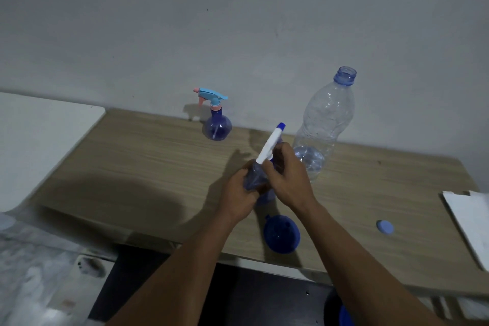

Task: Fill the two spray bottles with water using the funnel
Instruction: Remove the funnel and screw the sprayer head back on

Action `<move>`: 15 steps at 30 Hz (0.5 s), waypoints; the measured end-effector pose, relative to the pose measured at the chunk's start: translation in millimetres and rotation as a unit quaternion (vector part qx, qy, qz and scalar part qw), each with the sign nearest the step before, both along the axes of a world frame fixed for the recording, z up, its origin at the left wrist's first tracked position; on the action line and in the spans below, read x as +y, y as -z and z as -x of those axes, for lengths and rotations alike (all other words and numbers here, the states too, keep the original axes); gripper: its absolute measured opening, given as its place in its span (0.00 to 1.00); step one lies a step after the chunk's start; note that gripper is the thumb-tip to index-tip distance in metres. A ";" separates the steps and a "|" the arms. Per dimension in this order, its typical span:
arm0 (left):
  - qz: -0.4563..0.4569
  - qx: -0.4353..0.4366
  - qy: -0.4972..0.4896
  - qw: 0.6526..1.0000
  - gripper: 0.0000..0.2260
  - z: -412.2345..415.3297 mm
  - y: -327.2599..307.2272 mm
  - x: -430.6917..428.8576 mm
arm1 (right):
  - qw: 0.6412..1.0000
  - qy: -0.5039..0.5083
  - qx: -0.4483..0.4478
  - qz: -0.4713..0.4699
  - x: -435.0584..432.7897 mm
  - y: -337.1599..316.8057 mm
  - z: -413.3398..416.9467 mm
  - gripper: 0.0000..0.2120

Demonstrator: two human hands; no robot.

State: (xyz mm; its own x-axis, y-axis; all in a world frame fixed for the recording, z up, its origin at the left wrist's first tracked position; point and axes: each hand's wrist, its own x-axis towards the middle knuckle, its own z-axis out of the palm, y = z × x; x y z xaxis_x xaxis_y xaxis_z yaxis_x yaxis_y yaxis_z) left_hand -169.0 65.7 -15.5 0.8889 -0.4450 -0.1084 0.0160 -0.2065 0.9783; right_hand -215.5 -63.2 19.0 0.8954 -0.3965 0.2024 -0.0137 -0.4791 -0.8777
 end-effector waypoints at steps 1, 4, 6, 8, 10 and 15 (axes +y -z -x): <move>0.002 0.002 0.001 1.000 0.19 -0.2 0.3 -0.6 | 1.000 -0.005 -0.008 0.010 0.0 2.8 0.5 0.08; -0.010 -0.022 -0.007 1.000 0.21 0.6 3.8 -1.5 | 1.000 0.003 -0.010 -0.006 2.0 6.7 -1.6 0.08; -0.017 -0.026 -0.012 0.999 0.21 1.5 8.3 -0.9 | 0.999 0.024 -0.004 -0.032 4.3 6.3 -3.4 0.14; -0.021 -0.030 -0.016 0.999 0.21 2.5 8.8 0.4 | 0.998 0.041 -0.011 -0.047 5.9 5.4 -3.9 0.18; -0.021 -0.036 -0.013 0.999 0.22 3.0 6.4 1.4 | 0.997 0.037 -0.022 -0.058 7.1 6.4 -2.6 0.18; -0.017 -0.042 -0.009 0.999 0.22 4.3 6.5 1.0 | 0.998 0.024 -0.038 -0.041 9.5 8.3 -2.4 0.15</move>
